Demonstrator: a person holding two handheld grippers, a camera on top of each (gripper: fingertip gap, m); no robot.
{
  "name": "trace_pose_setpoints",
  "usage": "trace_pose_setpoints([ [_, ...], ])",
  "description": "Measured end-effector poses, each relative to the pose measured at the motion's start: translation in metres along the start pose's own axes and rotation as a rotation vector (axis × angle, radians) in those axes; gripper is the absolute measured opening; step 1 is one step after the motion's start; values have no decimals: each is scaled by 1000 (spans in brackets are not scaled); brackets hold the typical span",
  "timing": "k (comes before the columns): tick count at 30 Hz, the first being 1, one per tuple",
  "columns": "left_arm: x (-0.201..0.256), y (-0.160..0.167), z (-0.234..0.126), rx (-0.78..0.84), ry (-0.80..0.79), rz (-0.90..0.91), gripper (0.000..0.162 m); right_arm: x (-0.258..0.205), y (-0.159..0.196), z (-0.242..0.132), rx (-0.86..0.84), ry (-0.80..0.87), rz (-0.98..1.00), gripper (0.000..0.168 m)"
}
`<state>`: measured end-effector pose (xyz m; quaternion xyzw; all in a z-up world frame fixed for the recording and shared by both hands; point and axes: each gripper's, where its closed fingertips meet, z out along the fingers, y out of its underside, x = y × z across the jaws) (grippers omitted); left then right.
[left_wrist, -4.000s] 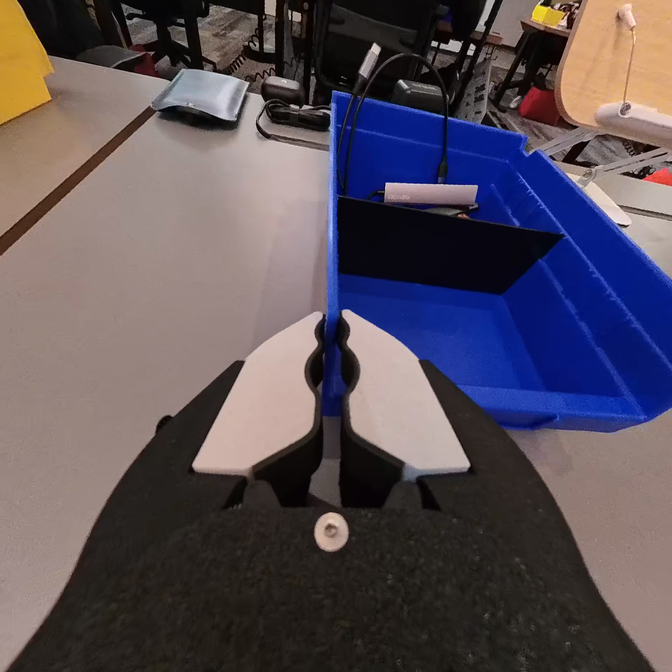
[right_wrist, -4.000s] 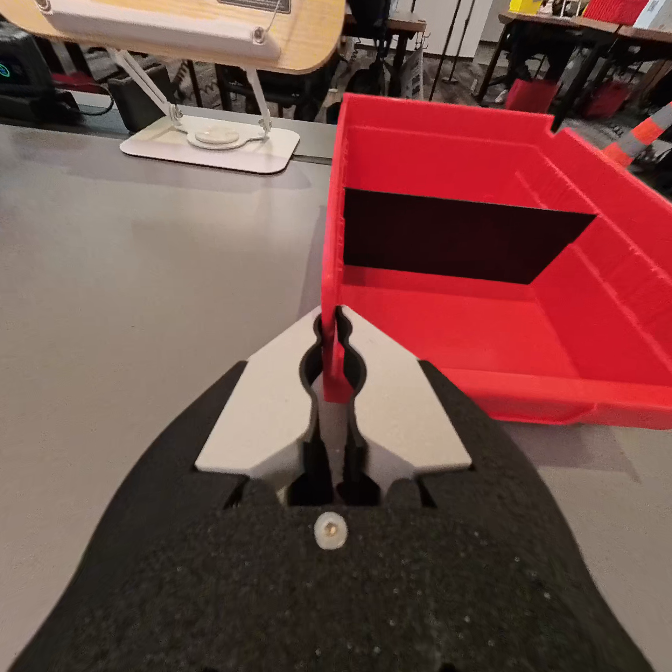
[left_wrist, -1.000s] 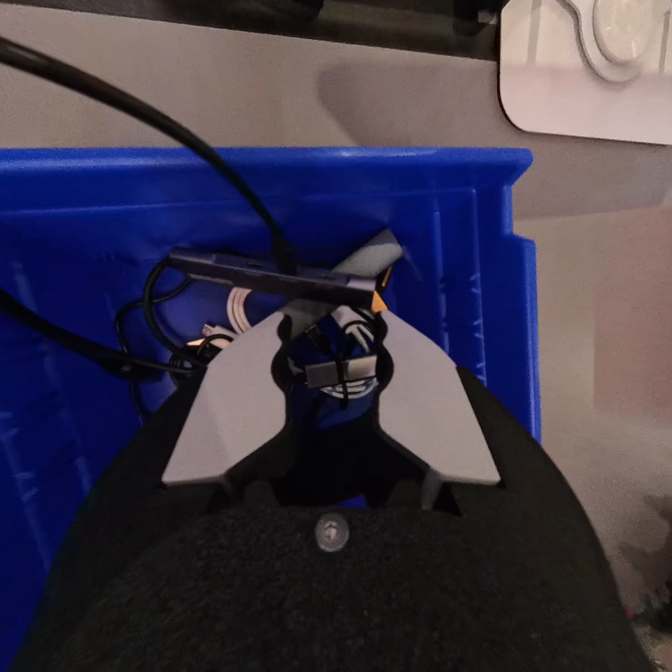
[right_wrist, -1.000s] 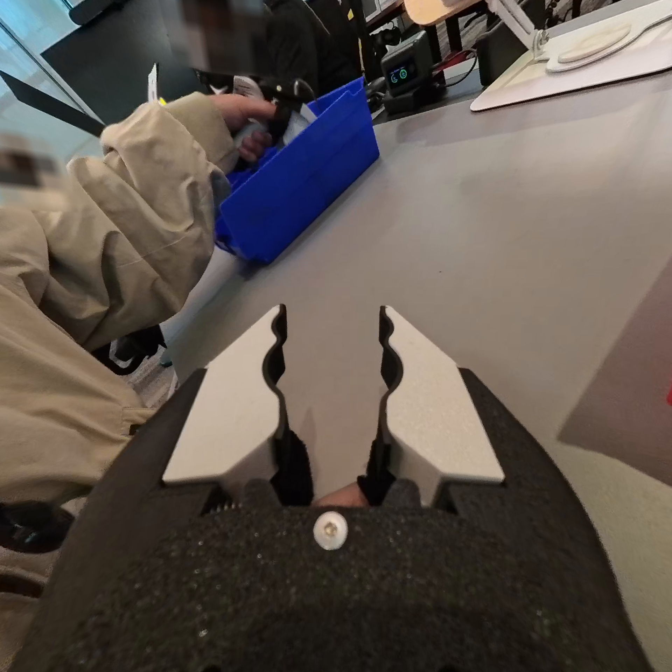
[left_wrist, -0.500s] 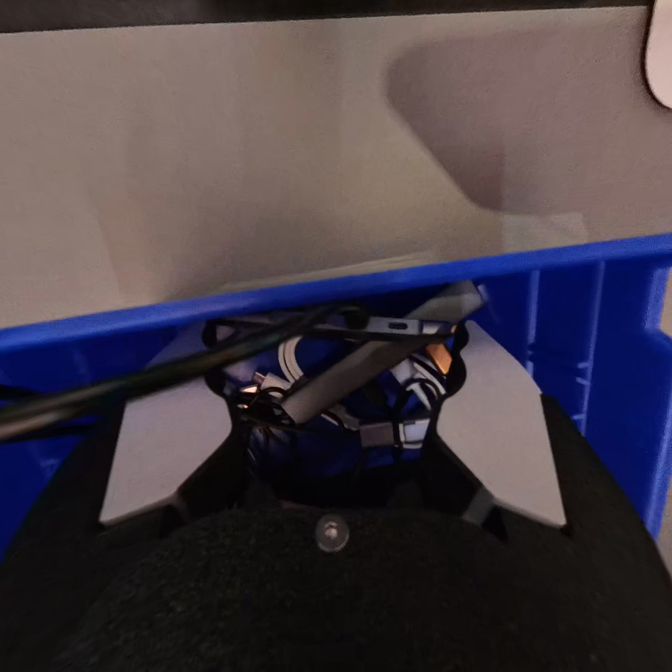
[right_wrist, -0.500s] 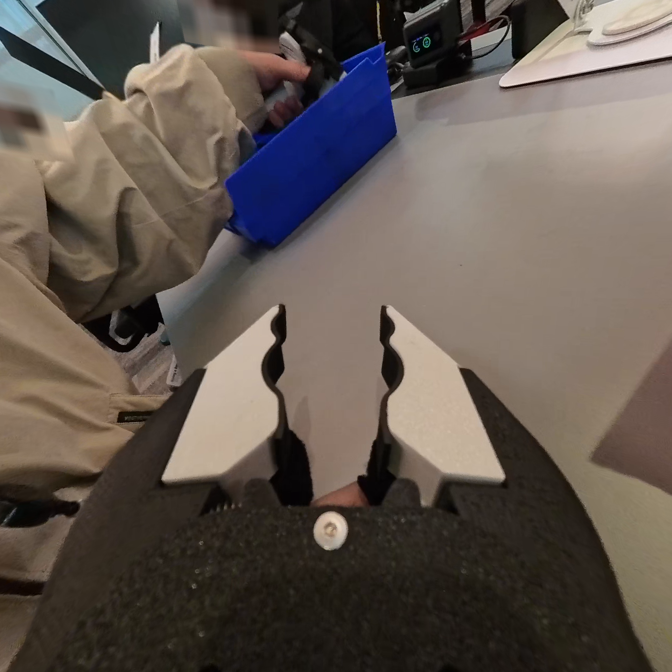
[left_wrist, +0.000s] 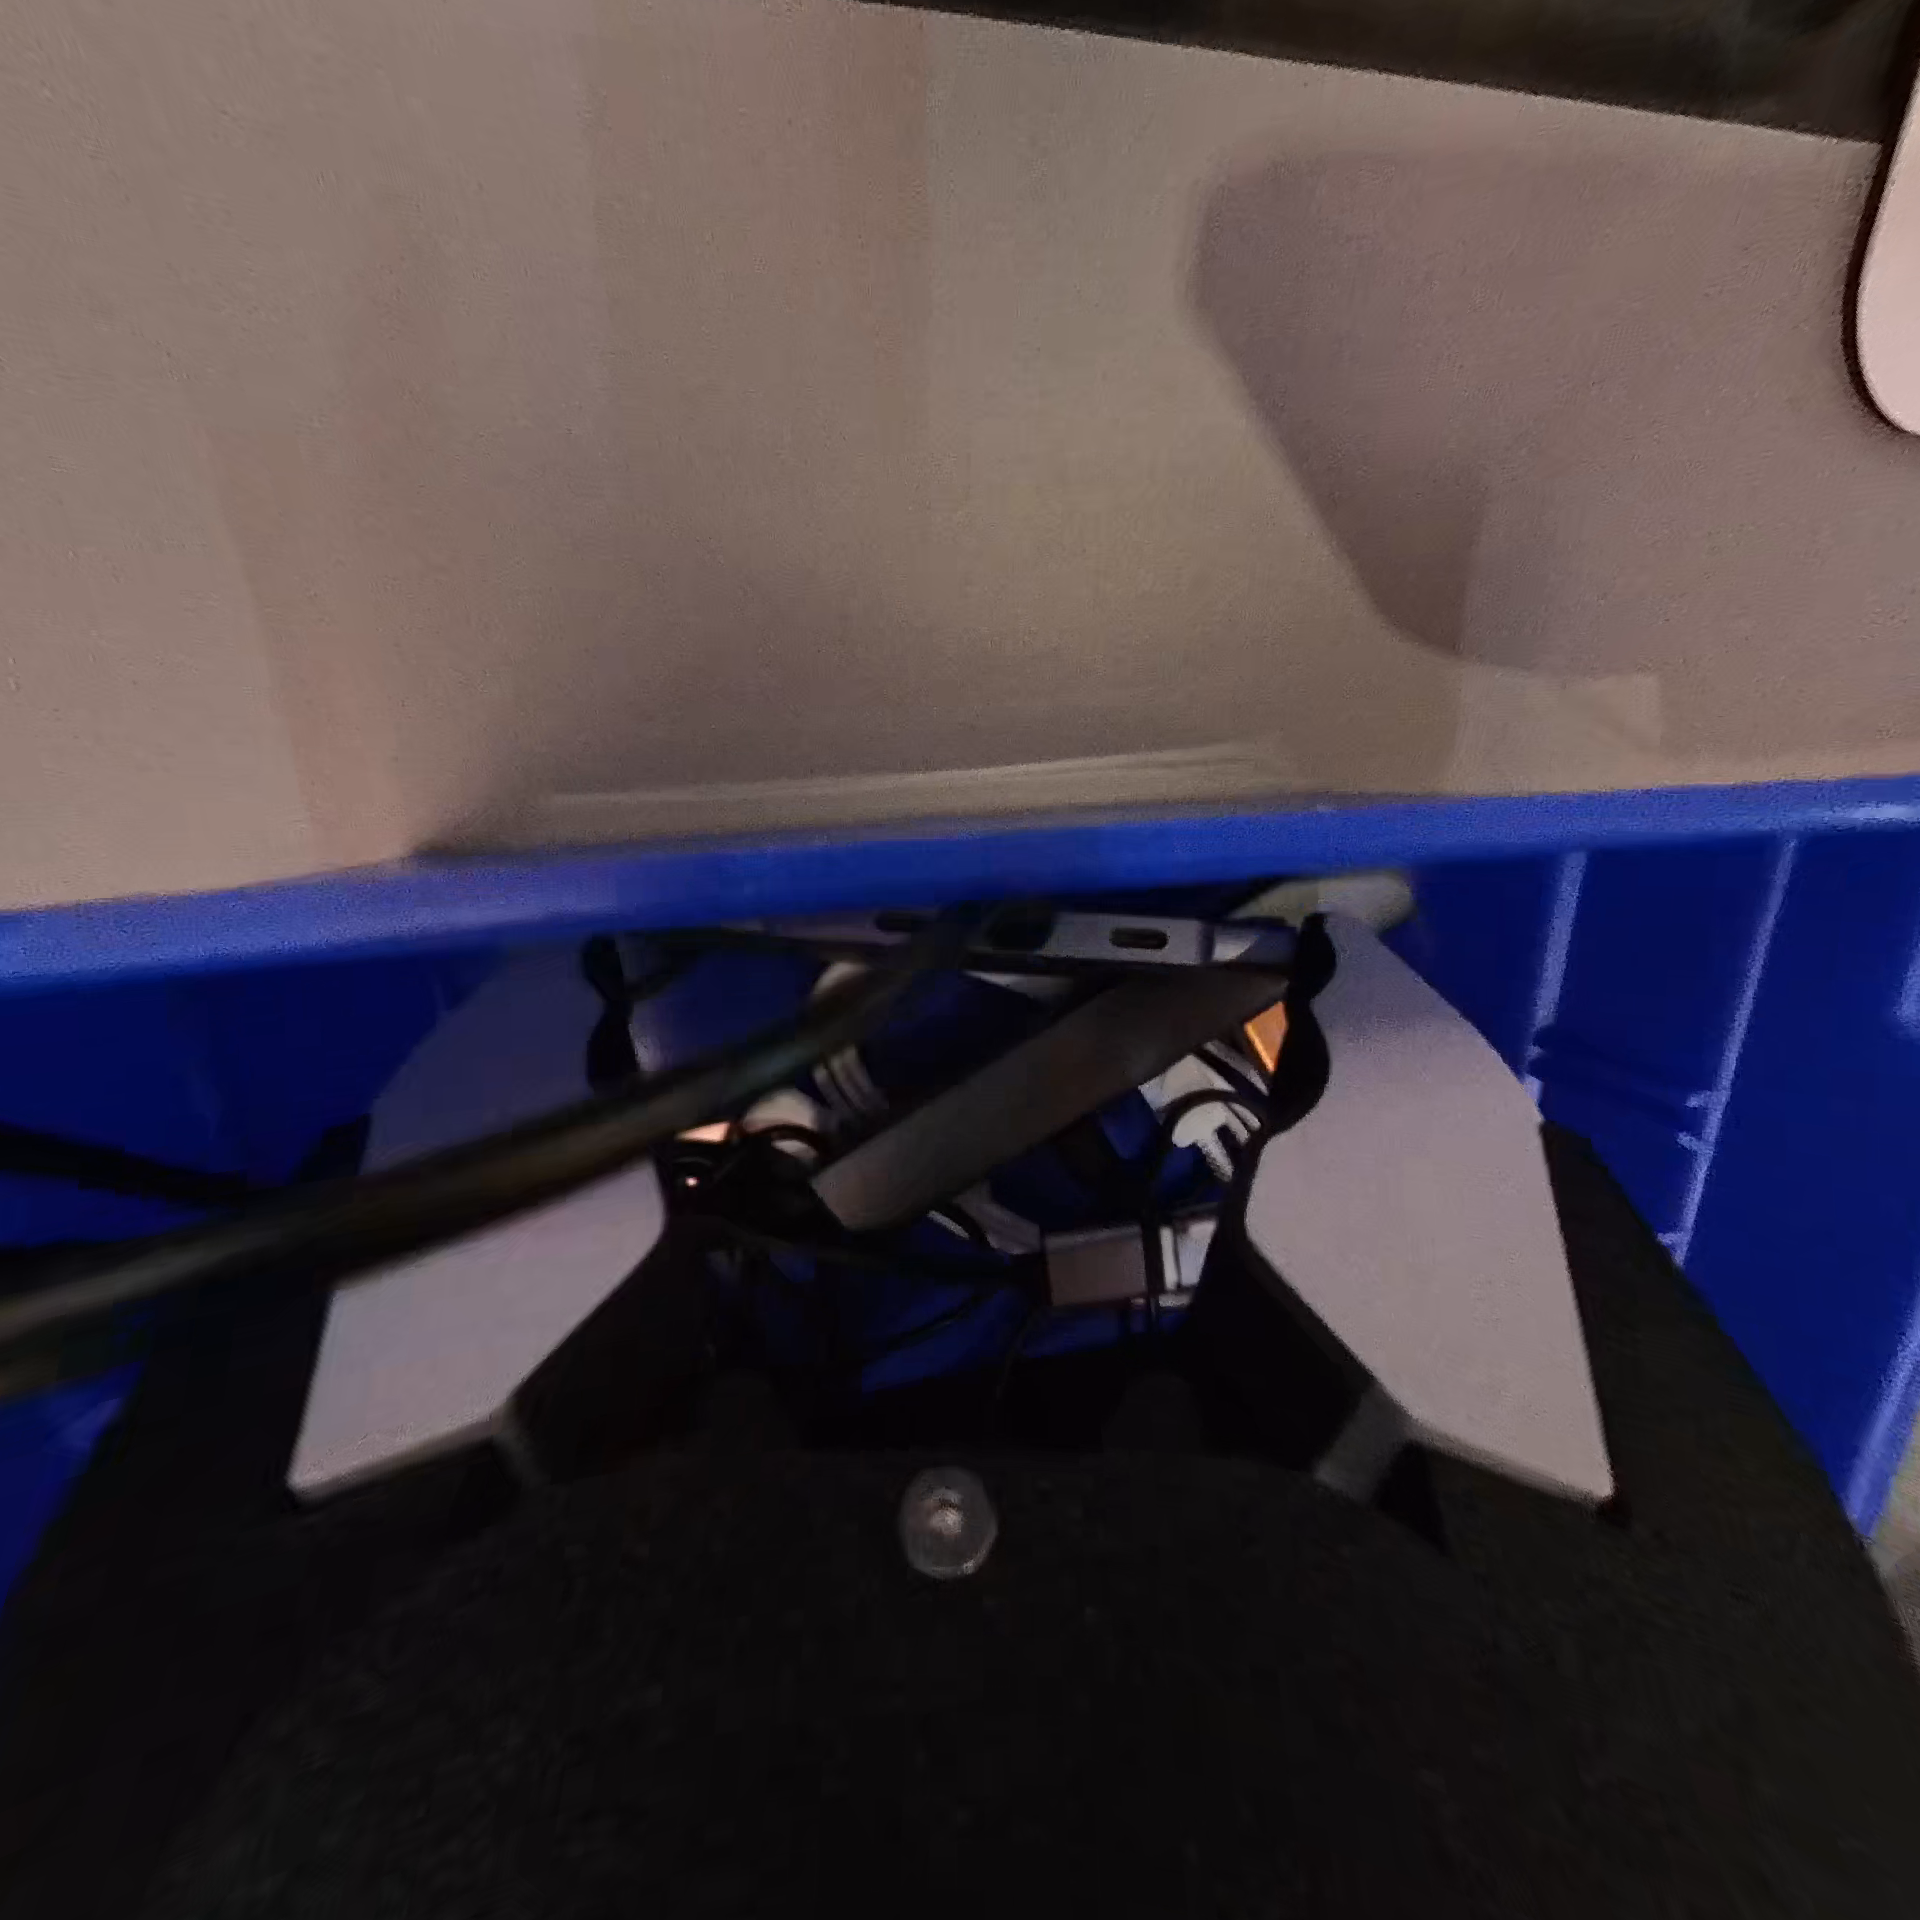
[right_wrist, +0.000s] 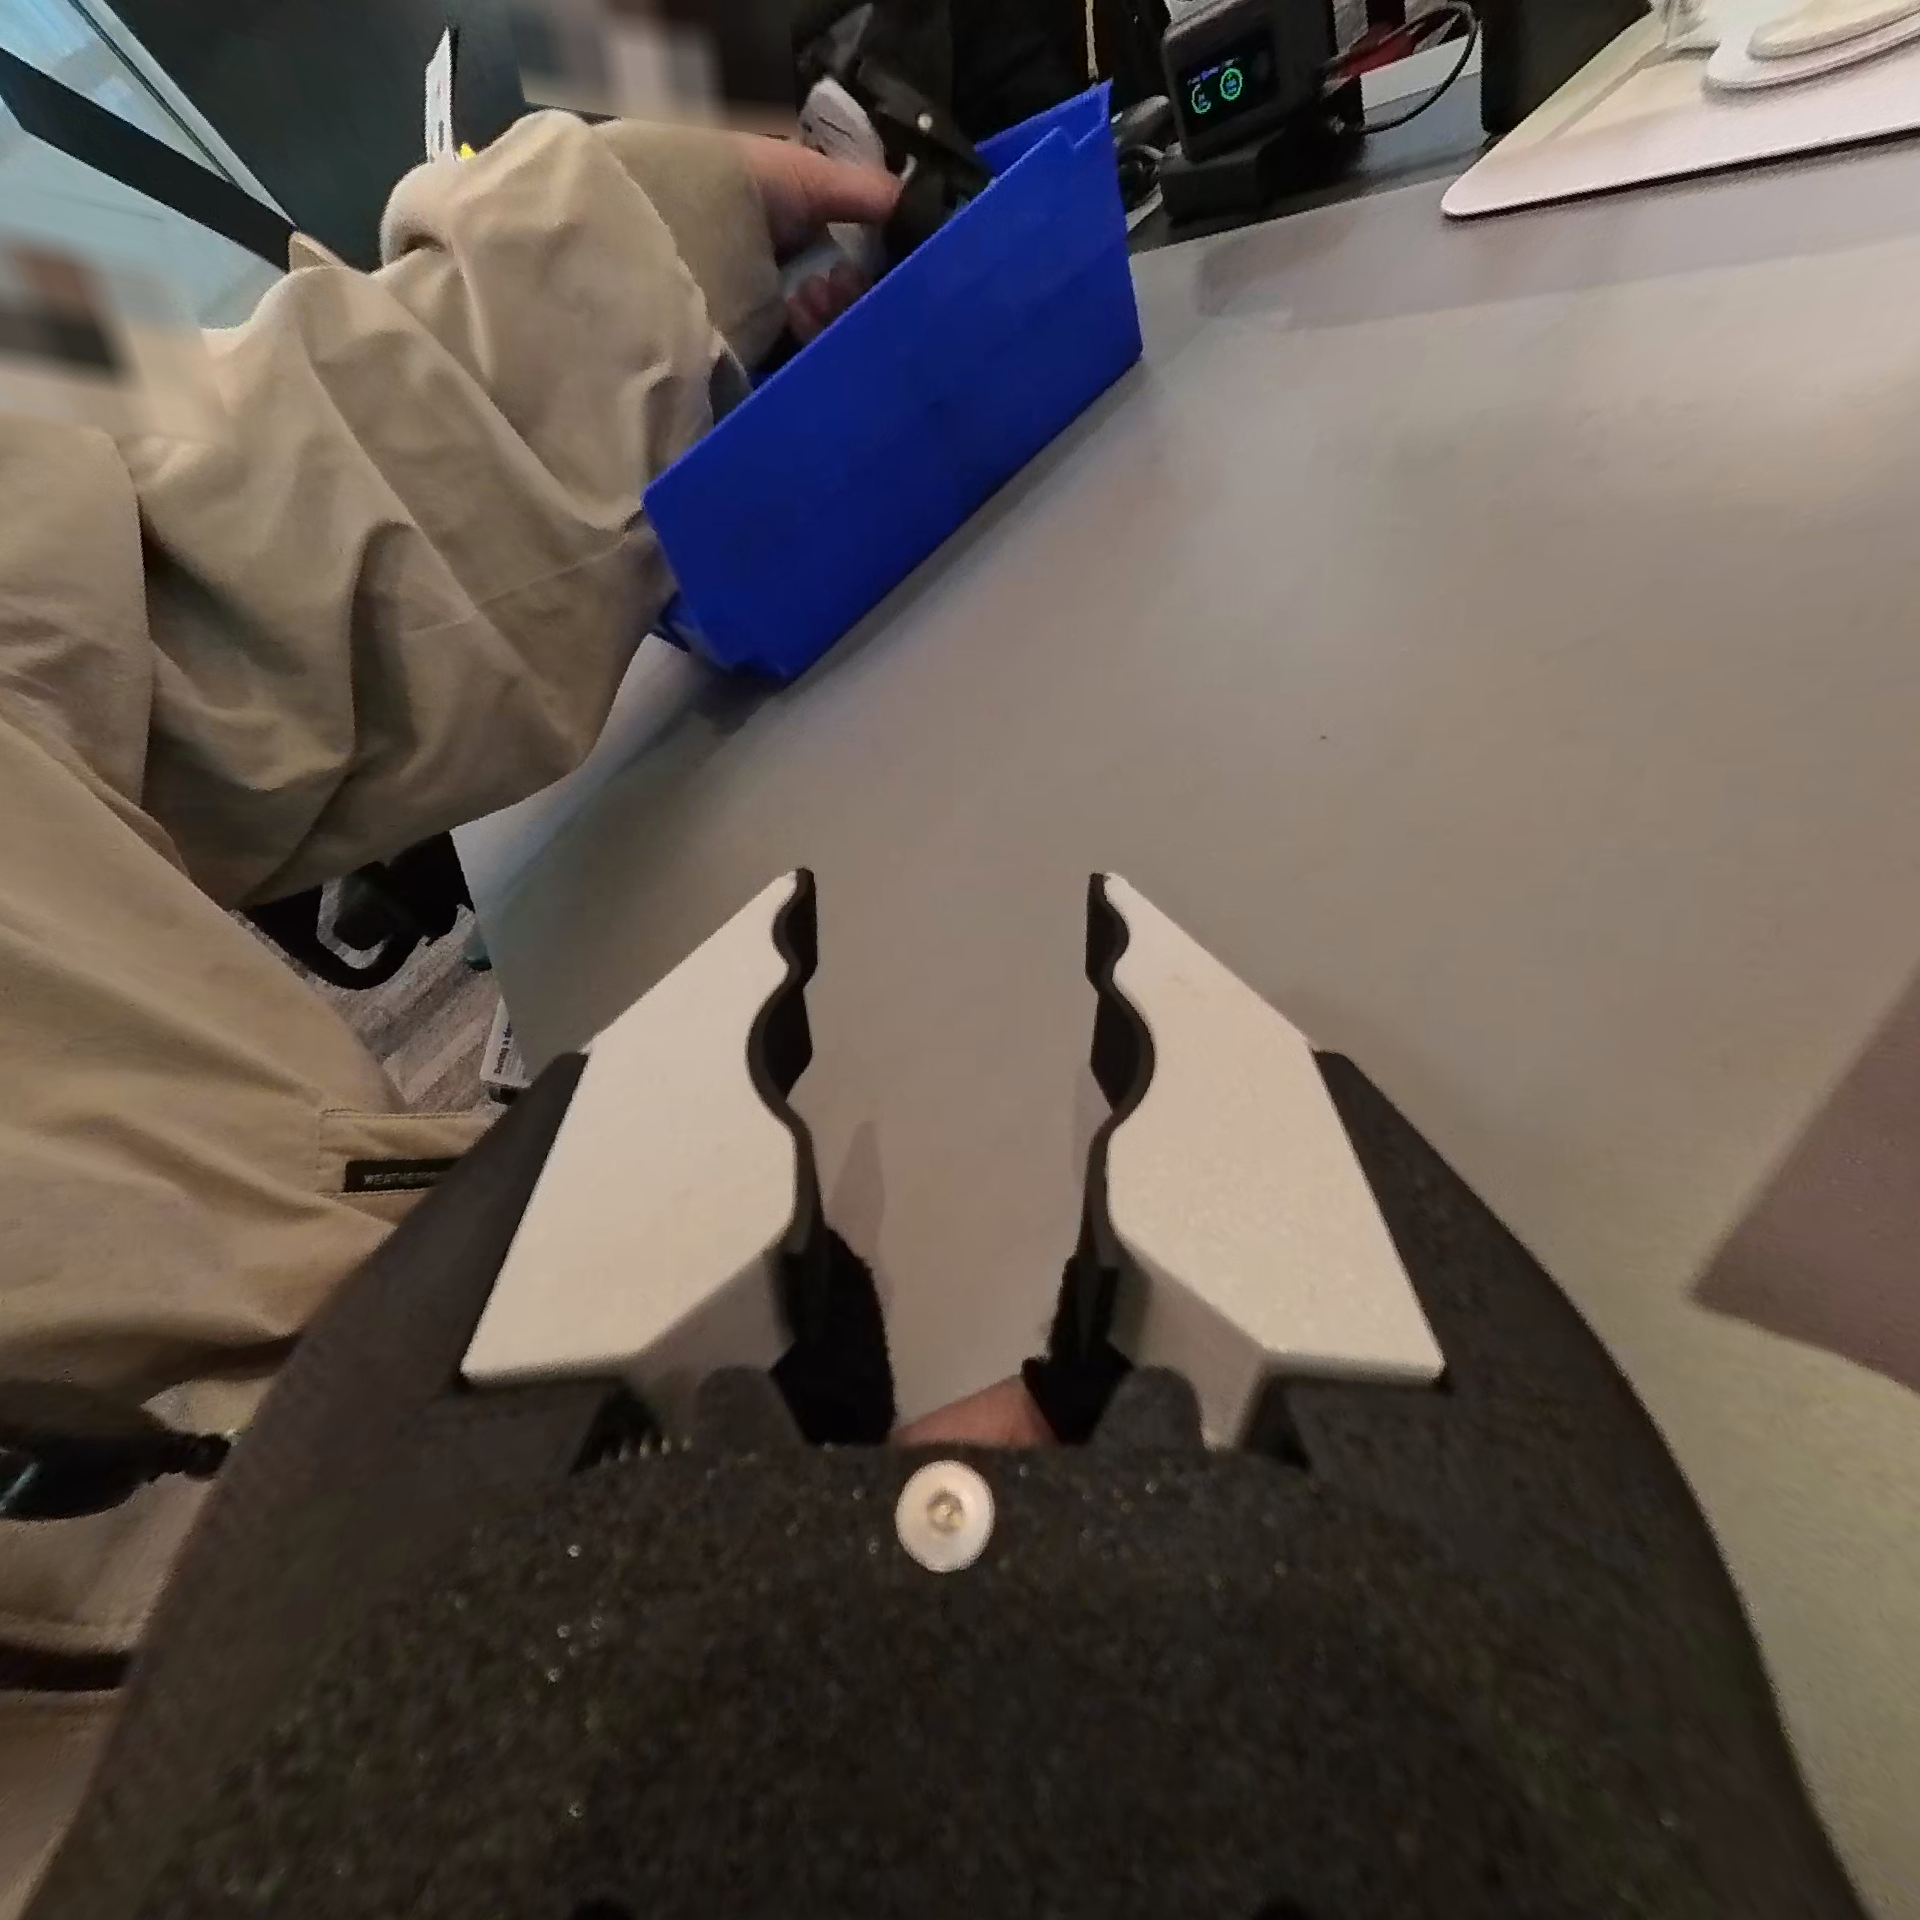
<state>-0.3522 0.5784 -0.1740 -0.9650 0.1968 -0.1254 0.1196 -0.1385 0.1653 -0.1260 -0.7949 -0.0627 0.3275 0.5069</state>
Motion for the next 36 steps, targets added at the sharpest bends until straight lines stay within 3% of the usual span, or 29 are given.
trace_pose_setpoints([
  [4,6,-1,-12,53,14,8,112,0,0,0,-2,0,2,51],
  [5,11,2,-13,40,47,21,77,0,1,1,-4,0,2,51],
  [9,17,-2,-29,117,90,35,52,-3,3,2,-13,-3,-4,51],
  [11,17,1,-33,120,96,53,46,-4,4,2,-18,-3,-10,51],
  [13,18,2,-35,117,130,37,50,-5,5,3,-22,-4,-14,51],
  [15,9,-9,-43,176,117,7,70,-5,5,3,-22,-5,-15,51],
  [18,2,-24,-54,227,148,-32,85,-6,6,3,-28,-6,-18,51],
  [22,0,-9,-35,43,143,-9,122,-6,6,3,-32,-10,-16,51],
  [26,-10,-4,-16,-31,-3,69,127,-8,8,5,-39,-19,-13,51],
  [36,3,-14,-5,-41,-9,60,121,-6,12,5,-57,-10,-27,51],
])
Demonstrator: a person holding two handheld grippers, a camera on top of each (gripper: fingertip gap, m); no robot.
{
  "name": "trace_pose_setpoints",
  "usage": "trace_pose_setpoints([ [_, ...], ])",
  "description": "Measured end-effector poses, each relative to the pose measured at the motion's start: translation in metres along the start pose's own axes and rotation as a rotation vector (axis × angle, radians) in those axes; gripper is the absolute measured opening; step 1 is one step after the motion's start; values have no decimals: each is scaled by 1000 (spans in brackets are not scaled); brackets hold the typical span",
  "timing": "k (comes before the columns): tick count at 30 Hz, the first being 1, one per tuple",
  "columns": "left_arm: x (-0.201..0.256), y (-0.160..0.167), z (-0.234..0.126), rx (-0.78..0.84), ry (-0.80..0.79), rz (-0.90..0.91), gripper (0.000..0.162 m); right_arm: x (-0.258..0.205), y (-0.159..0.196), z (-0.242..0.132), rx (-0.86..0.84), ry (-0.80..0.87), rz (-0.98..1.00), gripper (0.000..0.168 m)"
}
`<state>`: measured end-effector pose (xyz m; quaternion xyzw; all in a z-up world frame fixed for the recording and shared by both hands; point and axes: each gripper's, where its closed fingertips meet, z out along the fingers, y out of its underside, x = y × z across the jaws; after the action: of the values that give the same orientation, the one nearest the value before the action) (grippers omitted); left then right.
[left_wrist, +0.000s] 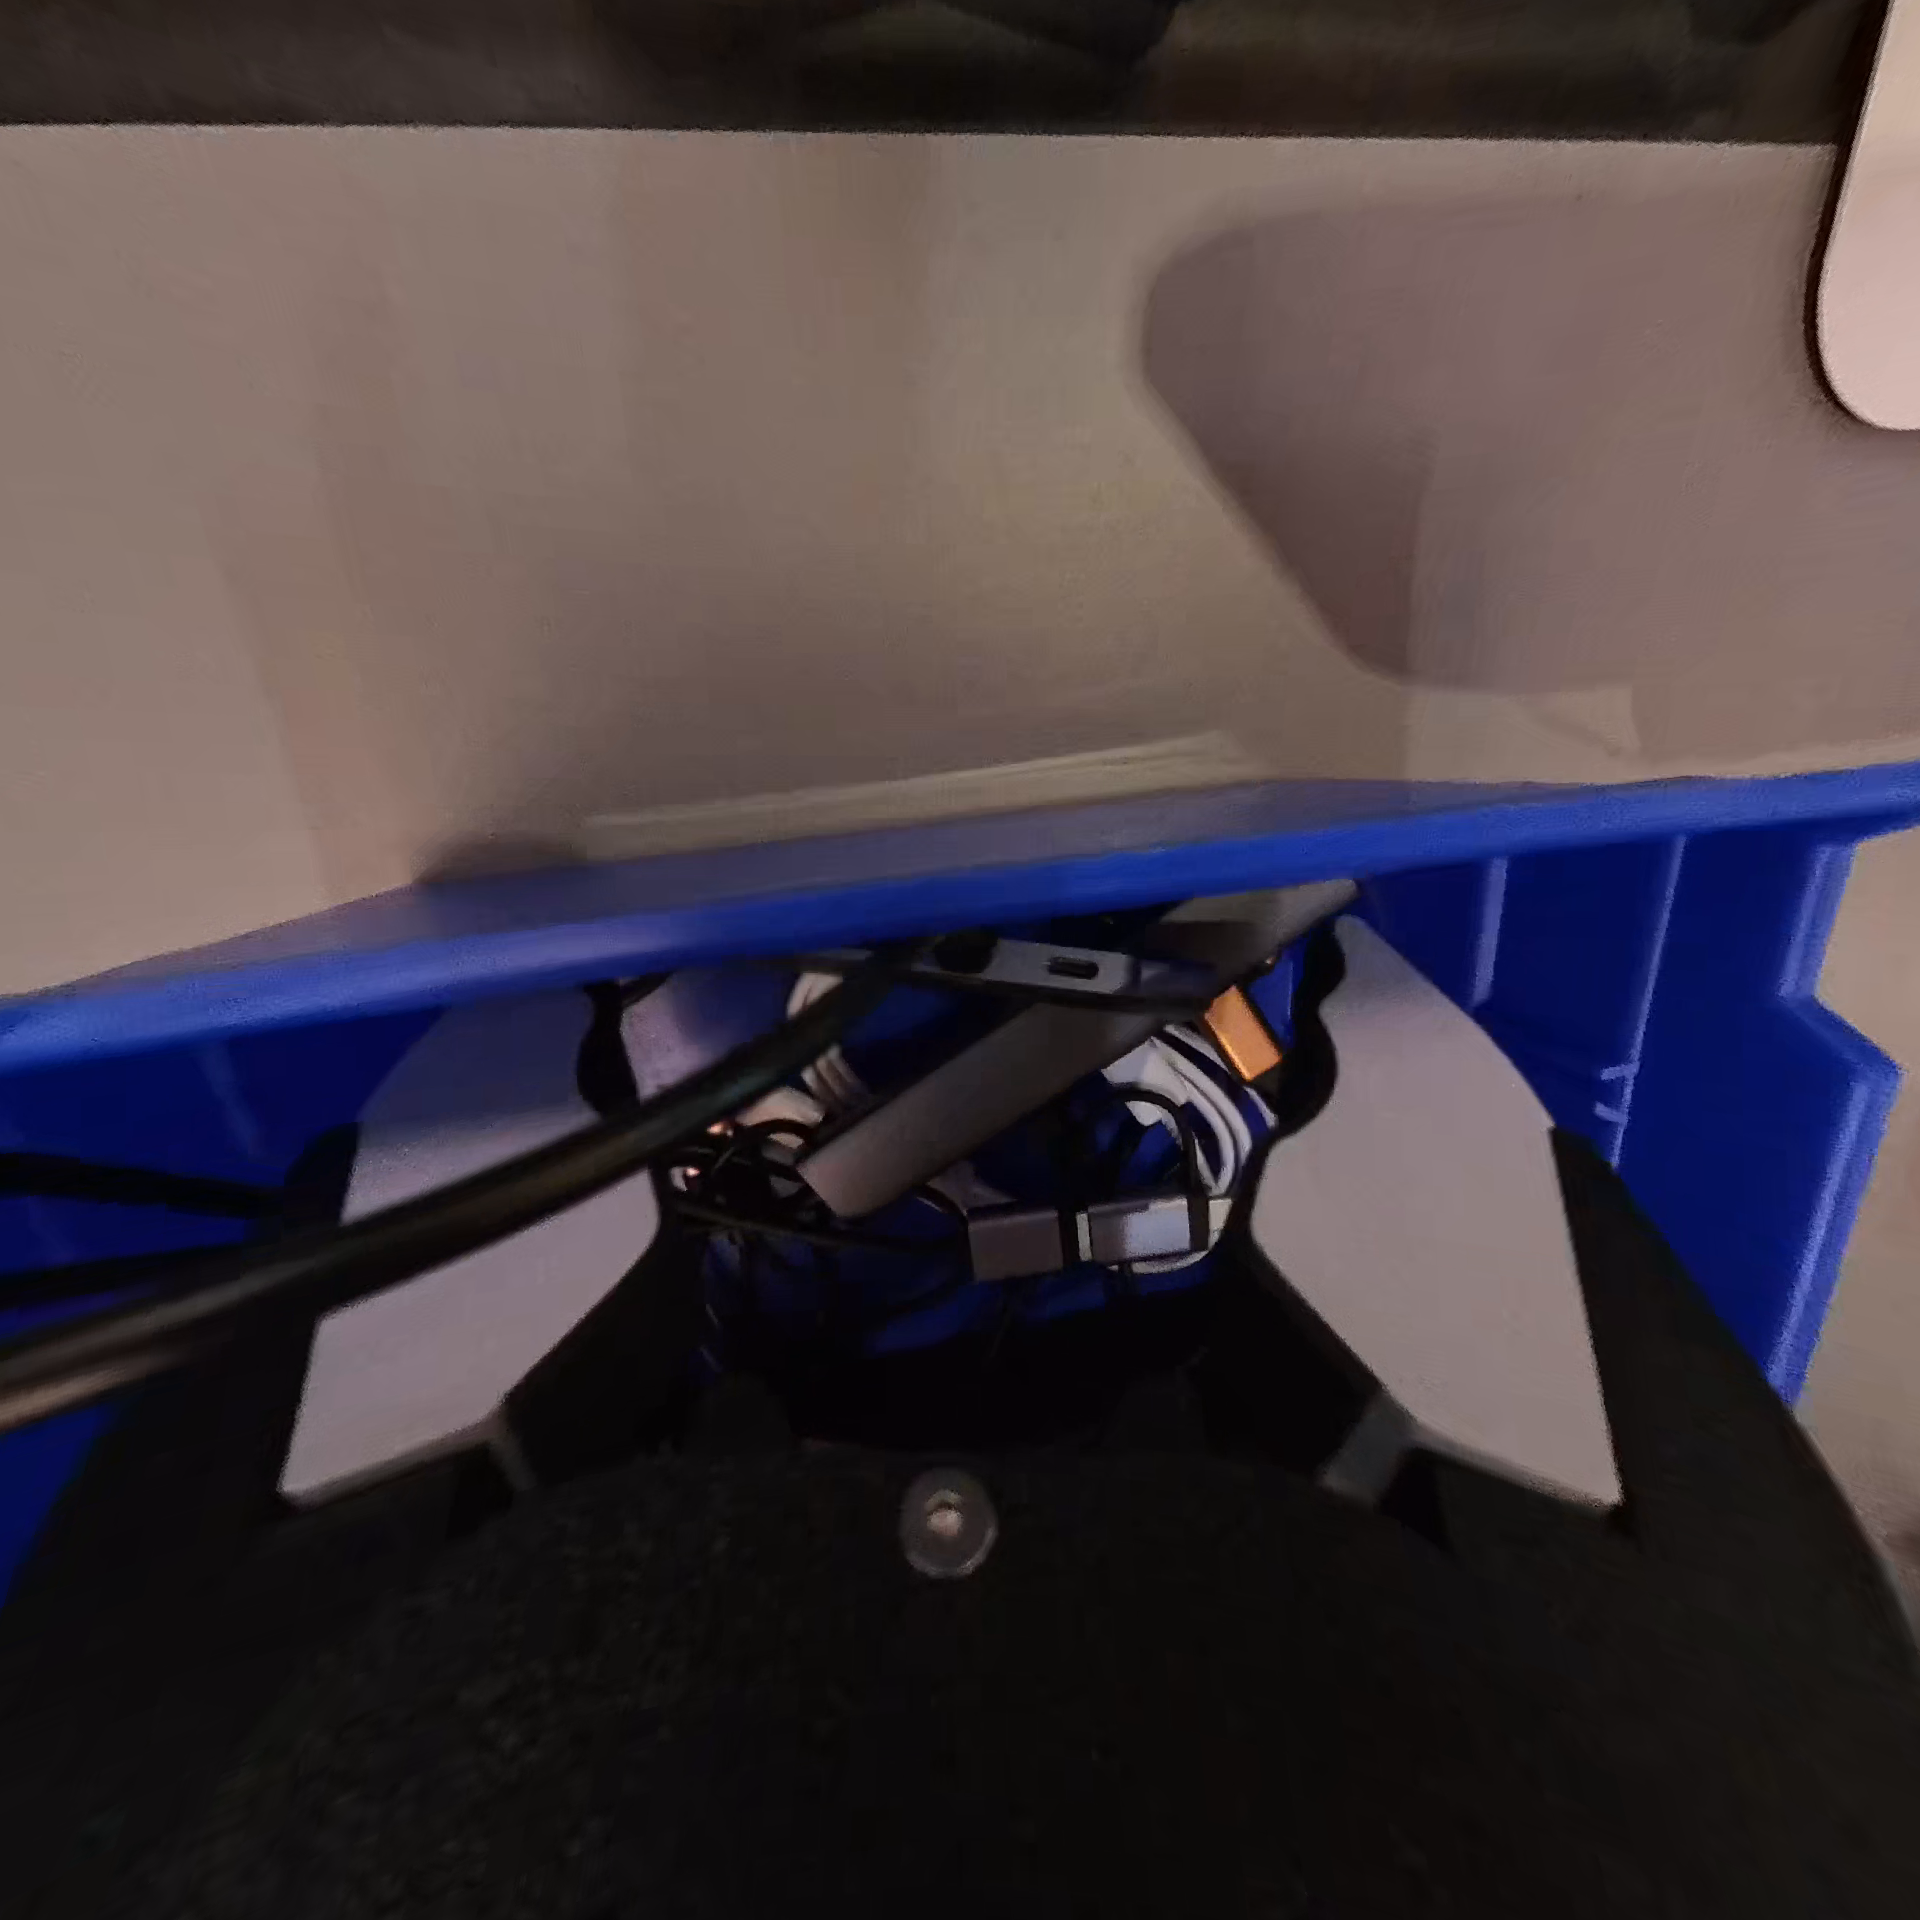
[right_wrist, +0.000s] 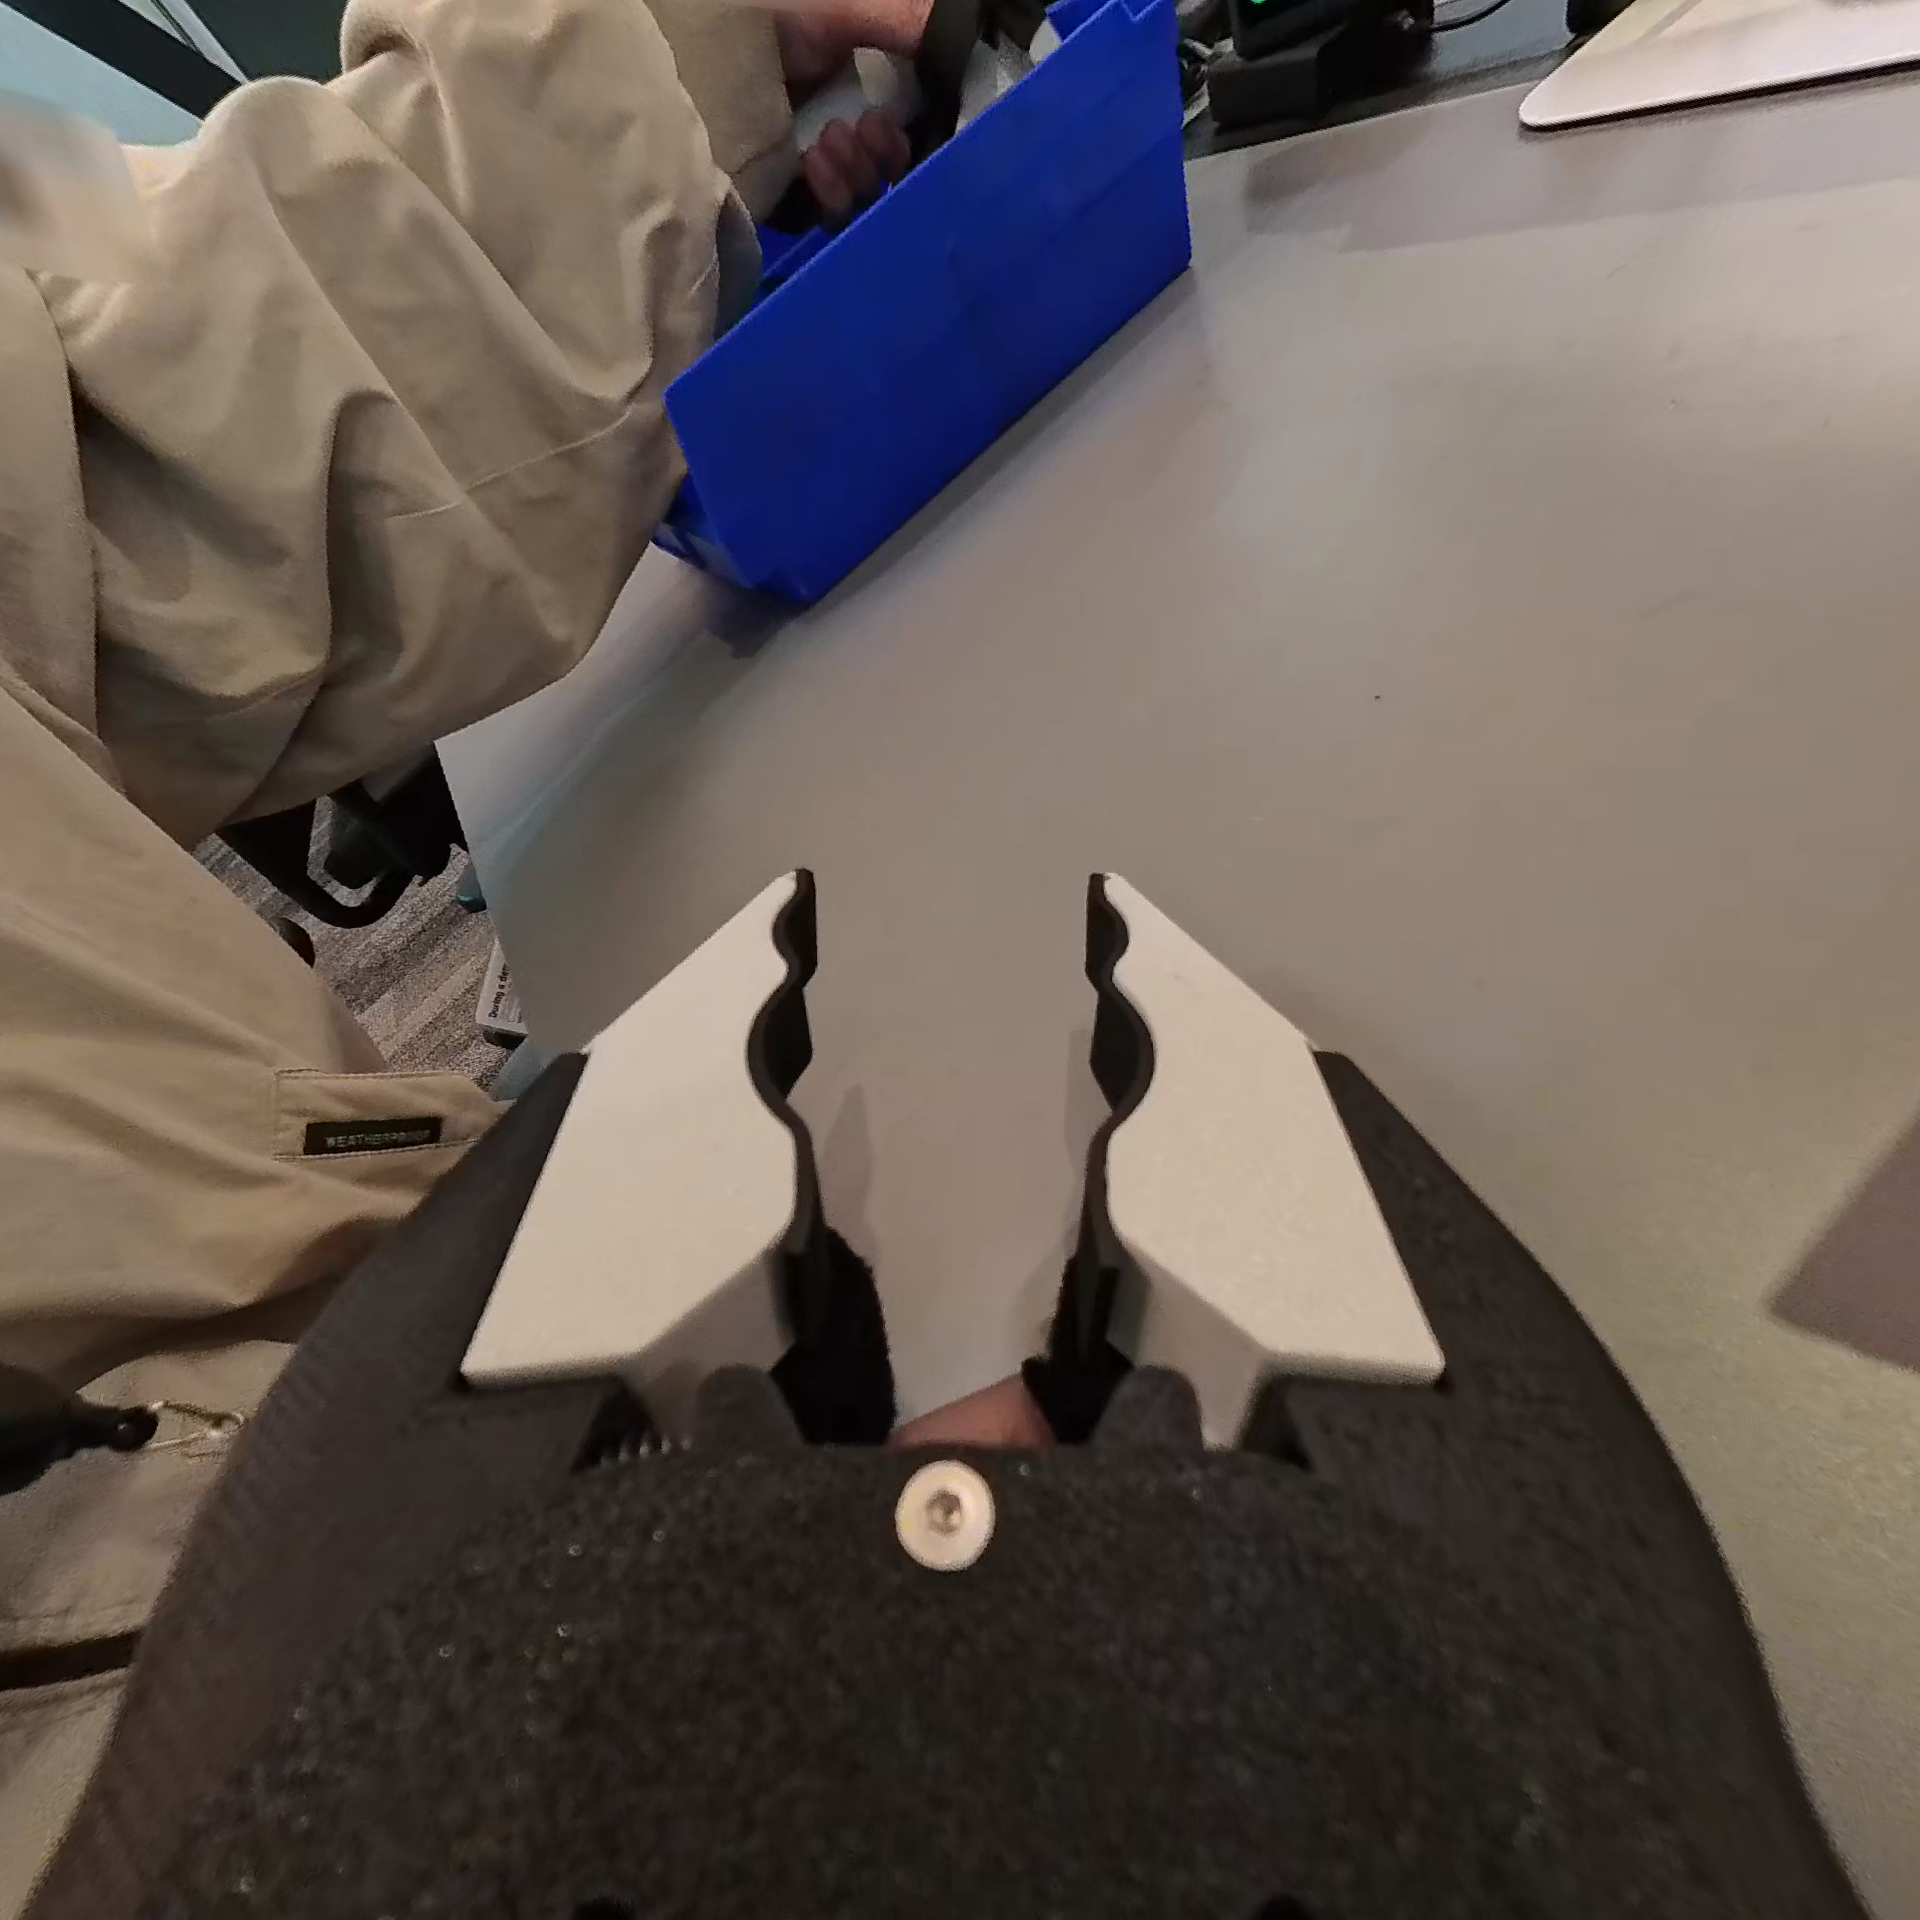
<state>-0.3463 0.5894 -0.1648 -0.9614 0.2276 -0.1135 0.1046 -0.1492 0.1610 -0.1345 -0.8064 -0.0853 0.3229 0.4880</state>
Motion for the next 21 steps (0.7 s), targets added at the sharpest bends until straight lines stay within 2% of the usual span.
trace_pose_setpoints([
  [16,-10,0,14,31,-28,-52,121,-7,11,5,-58,-24,-32,51],
  [18,-10,0,13,41,-16,-60,110,-7,12,5,-63,-27,-33,51],
  [19,-17,1,11,48,-45,-64,89,-7,13,5,-65,-29,-34,51],
  [20,-20,1,10,56,-58,-56,79,-8,13,5,-67,-29,-35,51],
  [21,-20,1,10,56,-52,-59,80,-8,14,5,-69,-30,-37,51],
])
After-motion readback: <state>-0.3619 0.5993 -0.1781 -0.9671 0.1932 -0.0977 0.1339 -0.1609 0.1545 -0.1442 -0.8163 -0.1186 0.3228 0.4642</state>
